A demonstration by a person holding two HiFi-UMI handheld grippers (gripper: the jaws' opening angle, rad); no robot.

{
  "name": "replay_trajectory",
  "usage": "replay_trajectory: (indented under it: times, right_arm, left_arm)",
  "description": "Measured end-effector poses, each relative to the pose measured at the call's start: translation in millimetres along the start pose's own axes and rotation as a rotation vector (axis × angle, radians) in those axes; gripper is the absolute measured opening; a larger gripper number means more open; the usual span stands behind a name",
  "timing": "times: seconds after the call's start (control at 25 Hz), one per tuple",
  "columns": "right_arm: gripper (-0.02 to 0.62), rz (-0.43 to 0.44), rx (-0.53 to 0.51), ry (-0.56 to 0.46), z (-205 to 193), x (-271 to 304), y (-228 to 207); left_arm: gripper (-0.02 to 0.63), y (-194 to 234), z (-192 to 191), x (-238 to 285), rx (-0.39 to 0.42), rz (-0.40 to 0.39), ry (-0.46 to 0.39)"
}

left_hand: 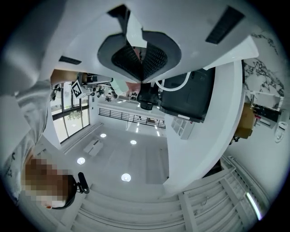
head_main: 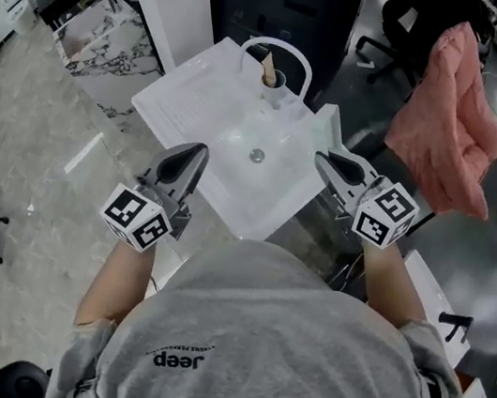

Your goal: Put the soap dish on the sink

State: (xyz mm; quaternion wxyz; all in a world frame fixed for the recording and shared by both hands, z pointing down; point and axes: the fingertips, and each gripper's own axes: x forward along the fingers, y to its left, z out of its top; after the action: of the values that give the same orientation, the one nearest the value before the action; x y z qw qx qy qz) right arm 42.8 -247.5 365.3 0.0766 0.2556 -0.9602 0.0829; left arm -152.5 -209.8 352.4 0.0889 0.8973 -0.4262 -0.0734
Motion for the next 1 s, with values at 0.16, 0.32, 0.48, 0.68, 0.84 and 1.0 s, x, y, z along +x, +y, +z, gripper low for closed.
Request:
replay_trajectory:
  times: [0.16, 0.32, 0.48, 0.68, 0.84, 1.0]
  right_arm:
    - [0.075, 0.031, 0.025, -0.012, 2.3, -19.4, -53.0]
    - [0.077, 0.066, 0.035, -0.027, -8.4, -25.6, -84.5]
    - [0.075, 0.063, 0.054, -0.029, -18.3, -28.1, -92.4]
    - [0.075, 0.017, 0.007, 0.003, -19.5, -18.1, -87.9]
    - [0.075, -0.037, -0.056, 0.079, -20.4, -2.7, -80.5]
    - [0.077, -0.068, -0.096, 0.148, -24.0, 13.6, -82.8]
  left_arm:
    - [0.014, -9.1, -8.6, 36.1, -0.01, 0.075, 0.006]
    - [0.014, -15.9, -21.3, 62.8, -0.025, 0.108, 0.009]
    - [0.014, -19.2, -32.4, 71.2, -0.023, 0.106, 0.036]
    - [0.014, -3.6, -36.7, 72.1, -0.02, 0.058, 0.036]
    - [0.014, 10.4, -39.8, 70.8, -0.02, 0.011, 0.05]
    - [0.014, 23.4, -42.9, 75.4, -0.012, -0.02, 0.05]
